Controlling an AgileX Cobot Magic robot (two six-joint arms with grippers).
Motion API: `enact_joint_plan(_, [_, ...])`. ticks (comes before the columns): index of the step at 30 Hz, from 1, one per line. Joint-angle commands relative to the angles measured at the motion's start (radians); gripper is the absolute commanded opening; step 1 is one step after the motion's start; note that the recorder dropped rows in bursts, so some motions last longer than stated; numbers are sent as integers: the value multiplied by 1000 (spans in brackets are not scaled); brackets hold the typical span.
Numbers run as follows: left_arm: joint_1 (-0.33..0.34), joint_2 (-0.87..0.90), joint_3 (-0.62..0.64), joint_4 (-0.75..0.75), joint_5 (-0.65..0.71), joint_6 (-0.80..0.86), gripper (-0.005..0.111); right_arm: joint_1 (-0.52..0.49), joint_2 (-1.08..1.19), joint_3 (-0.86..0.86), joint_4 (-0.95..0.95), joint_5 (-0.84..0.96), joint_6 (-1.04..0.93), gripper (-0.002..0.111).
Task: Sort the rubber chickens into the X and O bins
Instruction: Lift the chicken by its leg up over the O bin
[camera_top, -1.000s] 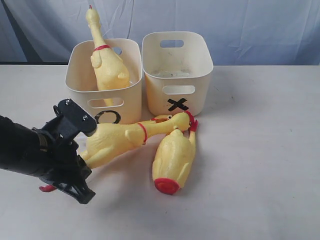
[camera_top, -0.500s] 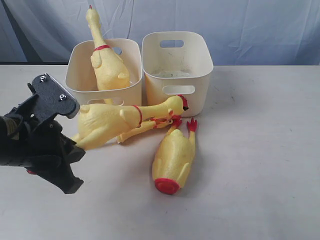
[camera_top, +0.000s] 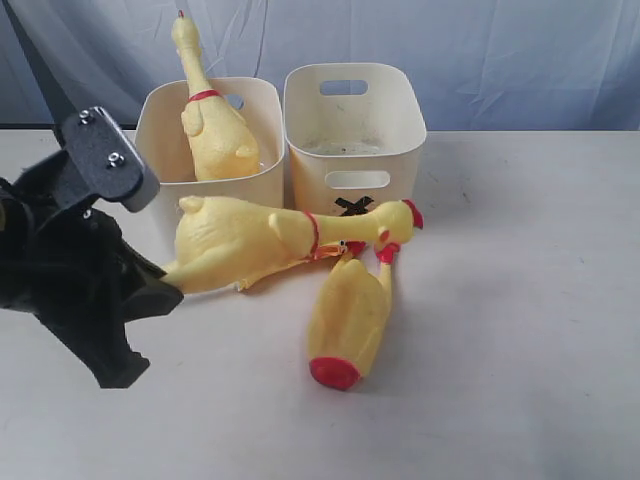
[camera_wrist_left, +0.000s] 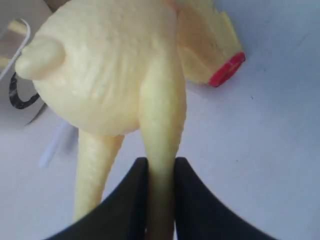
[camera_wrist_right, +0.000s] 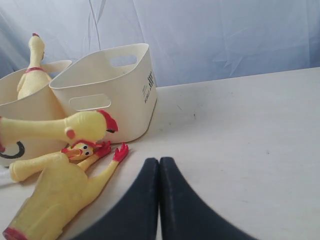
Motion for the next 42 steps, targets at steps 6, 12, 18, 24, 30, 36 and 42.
enact_joint_plan(6, [1,-149,-27,-29,-85,-2,0,2,-5,2,-1,-7,-2,-1])
enact_joint_plan(12, [1,-164,-27,-55,-280,-38,0,2,-5,2,-1,-7,-2,-1])
enact_joint_plan(18, [3,-125,-25,-56,-595,-83,0,2,-5,2,-1,-9,-2,-1])
enact_joint_plan(24, [3,28,-25,-102,-785,-91,0,2,-5,2,-1,-9,-2,-1])
enact_joint_plan(30, [21,132,-25,-220,-890,-89,0,2,-5,2,-1,-9,-2,-1])
enact_joint_plan(36, [133,149,-17,-388,-852,-83,0,2,-5,2,-1,-9,-2,-1])
enact_joint_plan(42, [216,146,-17,-353,-655,-79,0,2,-5,2,-1,-7,-2,-1])
